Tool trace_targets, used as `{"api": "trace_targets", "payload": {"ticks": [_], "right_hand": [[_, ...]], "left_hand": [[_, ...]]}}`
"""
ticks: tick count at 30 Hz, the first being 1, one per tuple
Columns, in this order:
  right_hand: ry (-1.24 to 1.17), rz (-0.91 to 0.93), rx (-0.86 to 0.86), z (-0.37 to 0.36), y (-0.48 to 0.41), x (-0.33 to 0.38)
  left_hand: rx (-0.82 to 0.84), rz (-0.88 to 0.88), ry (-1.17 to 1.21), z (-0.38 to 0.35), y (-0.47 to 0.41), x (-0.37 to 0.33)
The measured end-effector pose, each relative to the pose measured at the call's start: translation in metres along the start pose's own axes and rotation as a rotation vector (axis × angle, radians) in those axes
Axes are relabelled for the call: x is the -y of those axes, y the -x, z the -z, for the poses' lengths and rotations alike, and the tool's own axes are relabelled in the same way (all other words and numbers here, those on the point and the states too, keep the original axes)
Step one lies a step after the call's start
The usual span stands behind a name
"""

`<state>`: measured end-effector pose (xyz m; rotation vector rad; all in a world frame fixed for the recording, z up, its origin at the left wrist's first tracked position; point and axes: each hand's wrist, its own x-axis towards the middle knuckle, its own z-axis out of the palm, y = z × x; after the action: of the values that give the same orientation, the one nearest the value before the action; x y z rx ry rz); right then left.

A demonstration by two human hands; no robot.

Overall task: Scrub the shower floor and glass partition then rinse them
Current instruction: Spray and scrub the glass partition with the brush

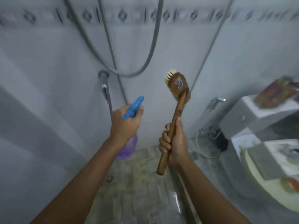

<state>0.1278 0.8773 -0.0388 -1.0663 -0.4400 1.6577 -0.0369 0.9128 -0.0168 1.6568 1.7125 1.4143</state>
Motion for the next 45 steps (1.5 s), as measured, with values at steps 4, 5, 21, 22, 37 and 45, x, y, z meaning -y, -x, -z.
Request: {"api": "trace_targets", "payload": {"ticks": [4, 5, 21, 22, 37, 45], "right_hand": [[0.217, 0.300, -0.042, -0.054, 0.069, 0.123], [0.261, 0.385, -0.052, -0.064, 0.087, 0.152], [0.491, 1.126, -0.148, -0.095, 0.238, 0.382], [0.506, 1.181, -0.155, -0.096, 0.245, 0.399], [0.681, 1.550, -0.605, -0.126, 0.321, 0.501], [0.645, 1.569, -0.834, -0.139, 0.357, 0.504]], "left_hand": [[0.013, -0.126, 0.114, 0.033, -0.049, -0.136], [0.012, -0.164, 0.120, 0.040, -0.059, -0.169], [-0.015, -0.466, 0.389, 0.014, -0.113, -0.419], [-0.022, -0.504, 0.410, 0.010, -0.119, -0.439], [0.307, -0.690, 0.707, 0.007, -0.168, -0.574], [0.443, -0.840, 0.783, 0.010, -0.177, -0.604]]}}
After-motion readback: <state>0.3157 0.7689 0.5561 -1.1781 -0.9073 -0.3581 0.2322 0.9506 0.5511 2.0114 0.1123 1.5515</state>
